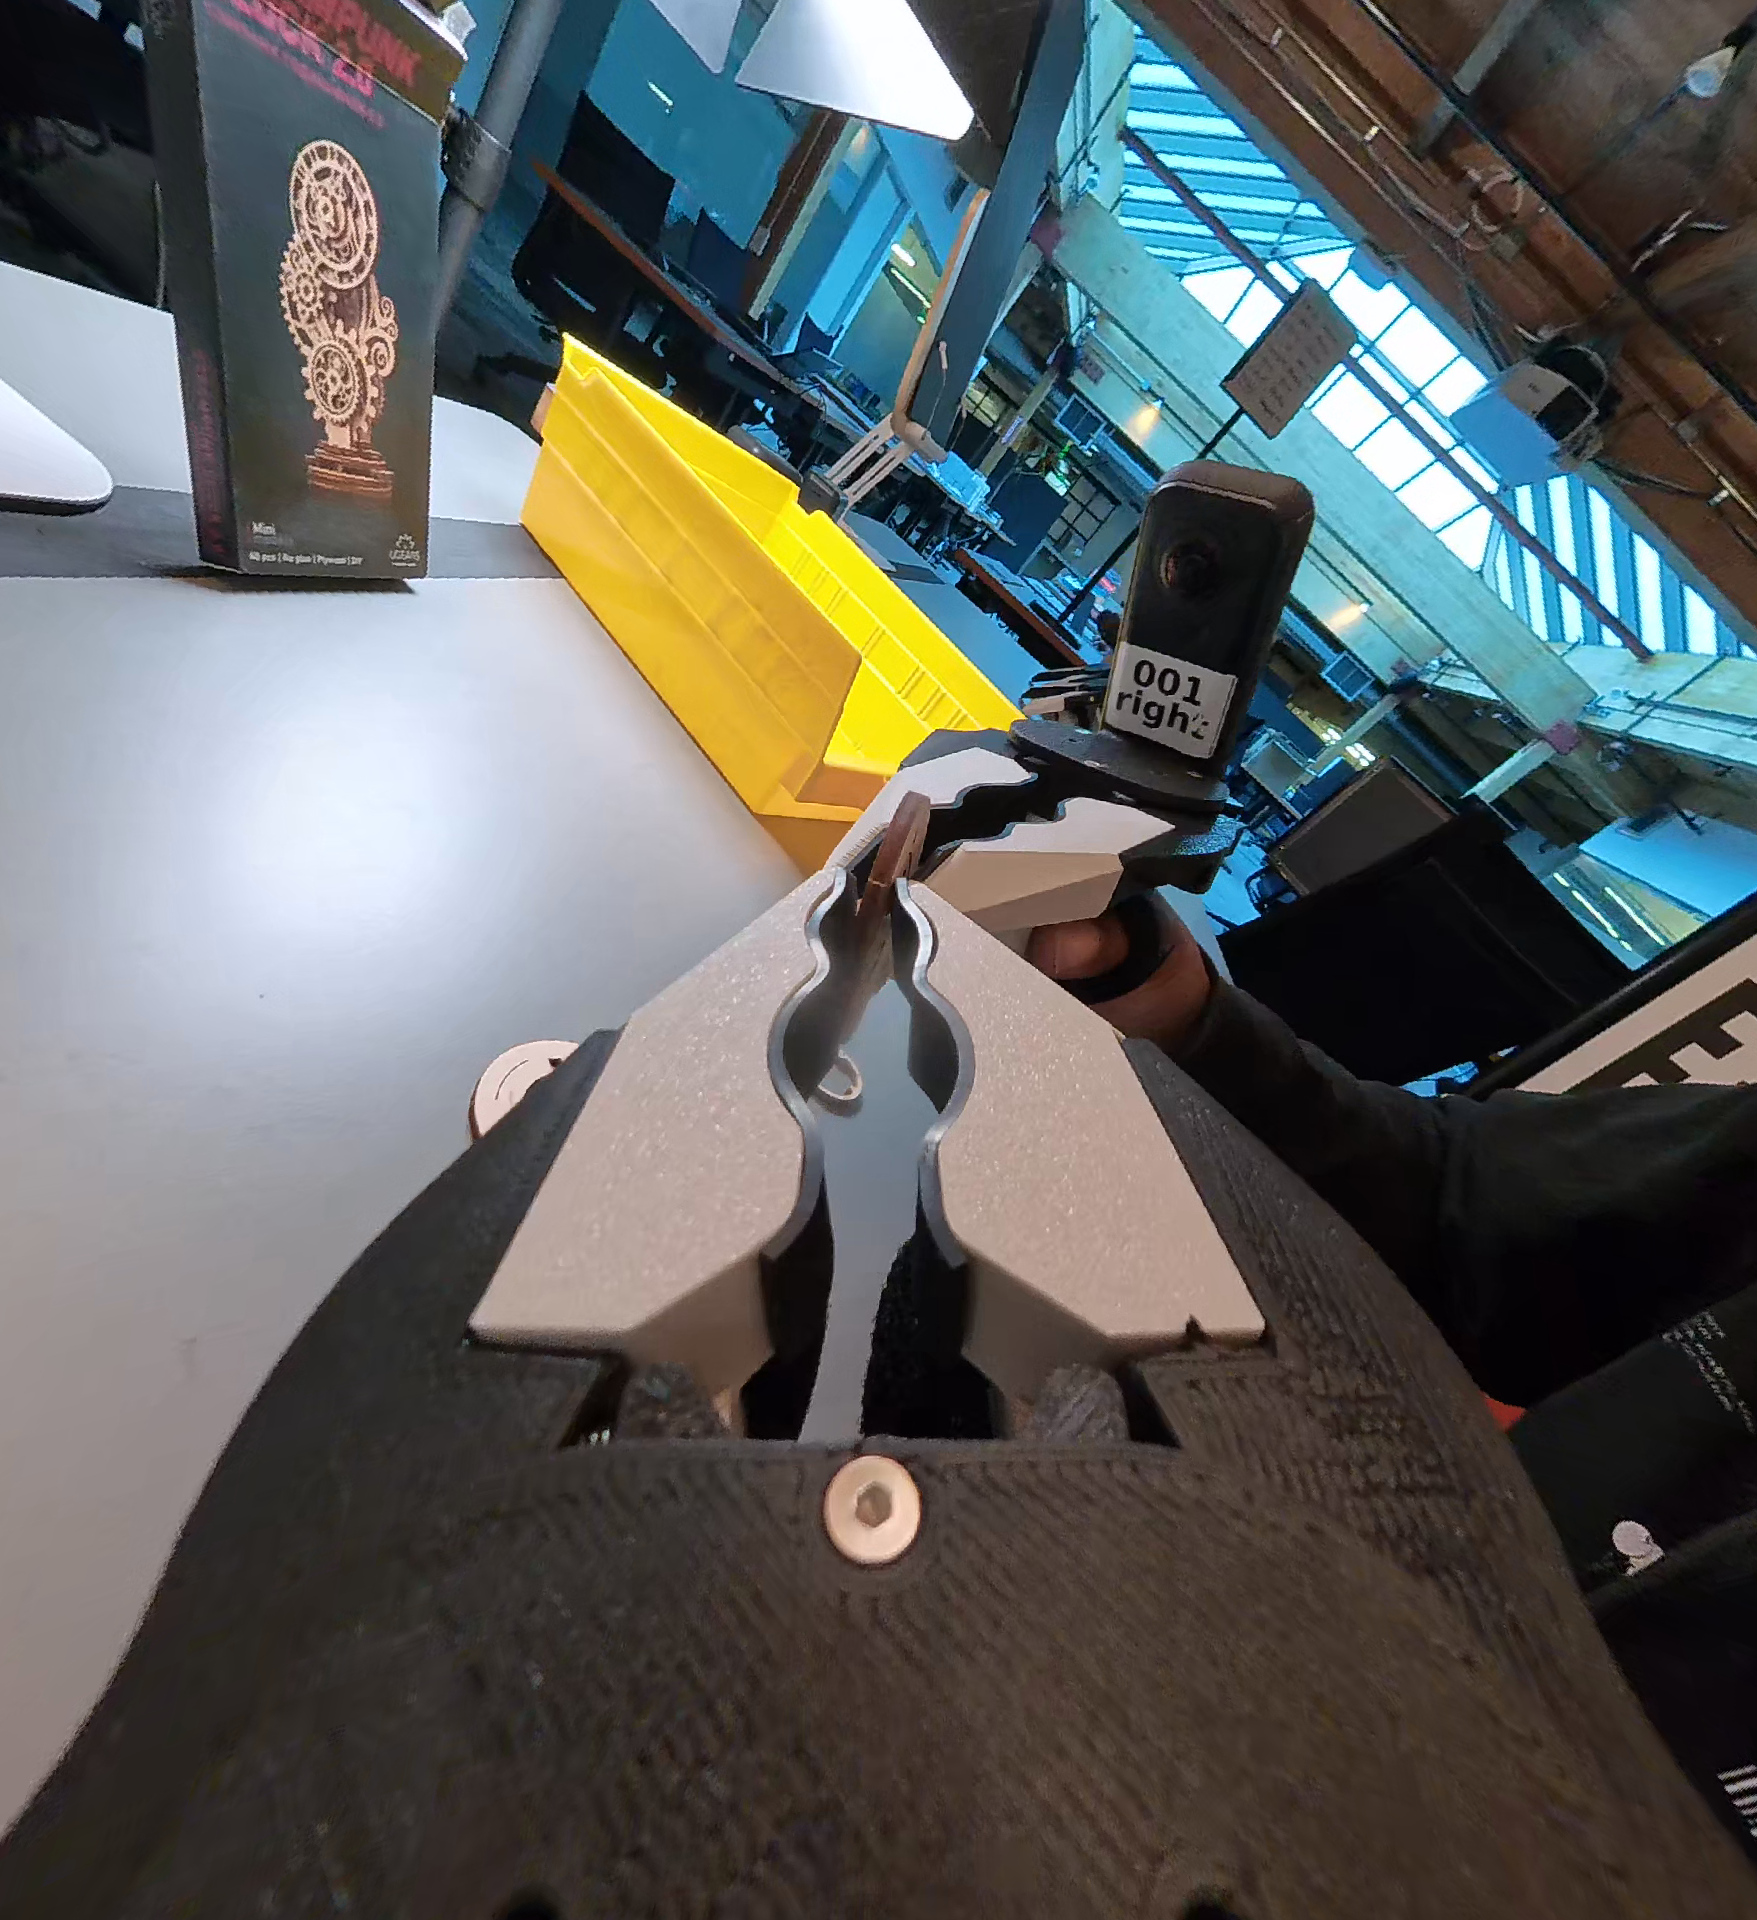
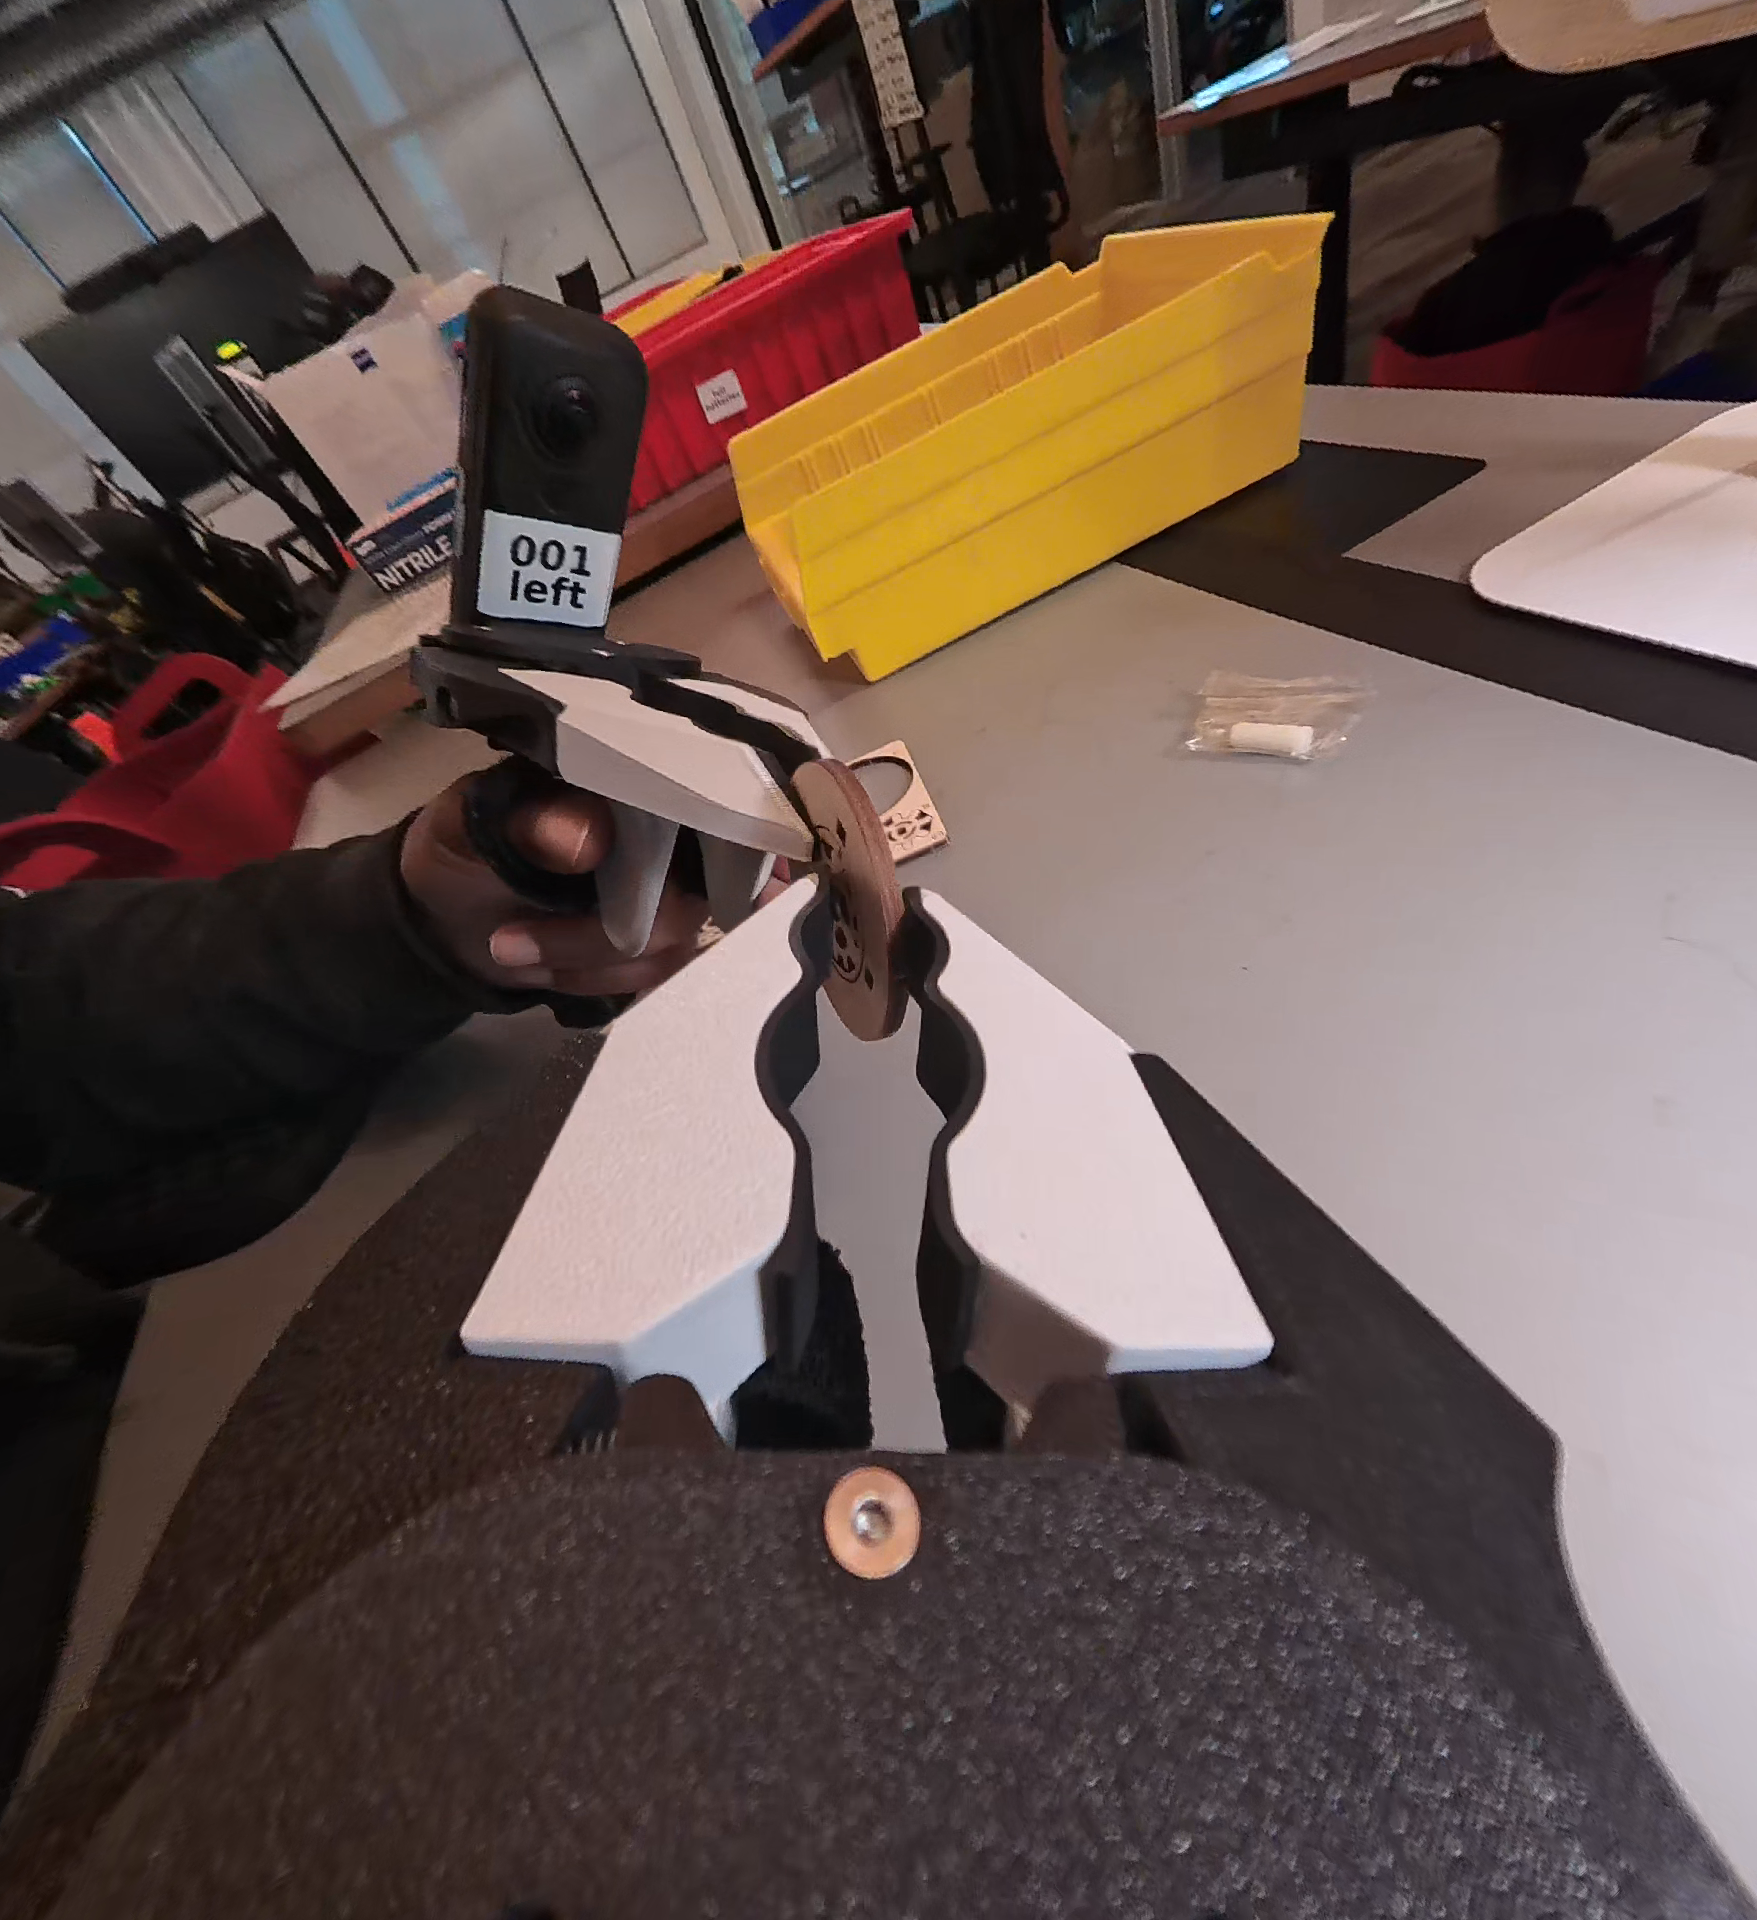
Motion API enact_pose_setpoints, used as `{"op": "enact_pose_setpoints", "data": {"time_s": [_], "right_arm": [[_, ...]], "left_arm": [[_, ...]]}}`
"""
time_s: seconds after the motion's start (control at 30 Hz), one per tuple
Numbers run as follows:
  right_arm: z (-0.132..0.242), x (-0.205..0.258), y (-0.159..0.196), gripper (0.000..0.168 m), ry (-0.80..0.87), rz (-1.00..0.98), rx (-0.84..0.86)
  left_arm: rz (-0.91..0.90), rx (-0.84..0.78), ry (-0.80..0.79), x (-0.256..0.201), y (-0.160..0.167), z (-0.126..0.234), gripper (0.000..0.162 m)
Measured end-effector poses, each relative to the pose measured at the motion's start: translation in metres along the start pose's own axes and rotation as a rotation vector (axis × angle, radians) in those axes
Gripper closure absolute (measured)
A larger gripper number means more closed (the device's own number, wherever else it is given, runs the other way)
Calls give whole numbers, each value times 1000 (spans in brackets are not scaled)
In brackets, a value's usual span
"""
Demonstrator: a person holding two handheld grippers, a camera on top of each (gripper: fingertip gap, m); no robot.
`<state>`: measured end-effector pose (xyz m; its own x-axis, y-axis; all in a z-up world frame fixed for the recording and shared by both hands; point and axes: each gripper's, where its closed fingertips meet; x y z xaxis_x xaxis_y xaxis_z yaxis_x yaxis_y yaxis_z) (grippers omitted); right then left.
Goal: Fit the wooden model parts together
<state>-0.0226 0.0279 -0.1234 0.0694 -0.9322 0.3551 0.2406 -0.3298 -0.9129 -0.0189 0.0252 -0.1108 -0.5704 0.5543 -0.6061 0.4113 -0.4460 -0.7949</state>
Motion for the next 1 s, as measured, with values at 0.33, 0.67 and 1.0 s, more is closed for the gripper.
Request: {"op": "enact_pose_setpoints", "data": {"time_s": [0.33,0.67,1.0], "right_arm": [[1,-9,8,163,71,52,56],[7,10,-4,161,-94,-6,10],[25,-3,10,143,-56,112,163]], "left_arm": [[45,11,12,3,7,-2,160],[30,-12,123,-13,-1,0,160],[132,-37,91,12,-5,8,160]]}}
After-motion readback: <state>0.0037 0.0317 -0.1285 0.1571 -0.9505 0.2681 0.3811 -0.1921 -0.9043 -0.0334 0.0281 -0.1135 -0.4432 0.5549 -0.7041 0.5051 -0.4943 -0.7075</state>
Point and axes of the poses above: each gripper's, where its closed fingertips meet, z back along the fingers, y out of its underside, x = y × z across the jaws, and after that the axes turned 1 degree about -y, right-handed
